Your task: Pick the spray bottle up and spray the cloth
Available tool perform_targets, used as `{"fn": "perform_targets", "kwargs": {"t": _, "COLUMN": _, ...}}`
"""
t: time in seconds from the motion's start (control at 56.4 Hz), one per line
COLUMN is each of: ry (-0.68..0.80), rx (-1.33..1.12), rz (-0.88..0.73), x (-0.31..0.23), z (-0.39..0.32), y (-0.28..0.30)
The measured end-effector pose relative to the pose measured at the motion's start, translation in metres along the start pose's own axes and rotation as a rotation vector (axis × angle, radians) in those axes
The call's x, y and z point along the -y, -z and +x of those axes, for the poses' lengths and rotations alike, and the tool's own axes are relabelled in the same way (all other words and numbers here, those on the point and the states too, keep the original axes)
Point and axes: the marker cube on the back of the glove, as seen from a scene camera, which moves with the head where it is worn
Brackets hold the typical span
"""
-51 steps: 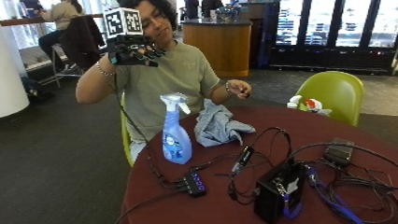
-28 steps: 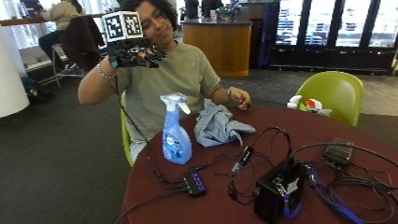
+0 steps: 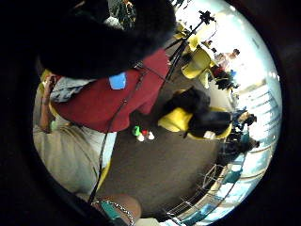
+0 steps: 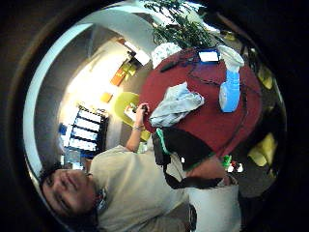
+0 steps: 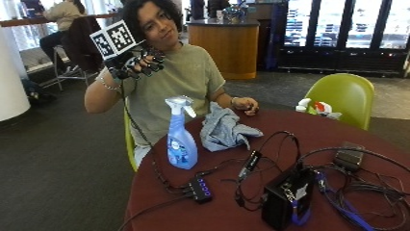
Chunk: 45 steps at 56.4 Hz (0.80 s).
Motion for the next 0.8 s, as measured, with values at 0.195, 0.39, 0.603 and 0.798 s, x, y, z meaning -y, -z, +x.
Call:
{"fn": "perform_targets", "kwargs": {"t": 0.195, "ry": -0.047, "rx": 0.182, "rz": 0.015, "x": -0.01, "z": 0.01, "y": -0.021}}
{"fn": "perform_targets", "kwargs": {"t": 0.39, "ry": -0.122, "rx": 0.451, "rz": 0.069, "x": -0.02, "z": 0.022, "y": -0.051}}
{"fn": "perform_targets", "kwargs": {"t": 0.603, "ry": -0.239, "rx": 0.719, "rz": 0.126, "x": -0.019, "z": 0.03, "y": -0.097}}
{"fn": "perform_targets", "kwargs": {"t": 0.798, "ry": -0.288, "rx": 0.819, "rz": 0.139, "x": 0.002, "z": 0.027, "y": -0.127}}
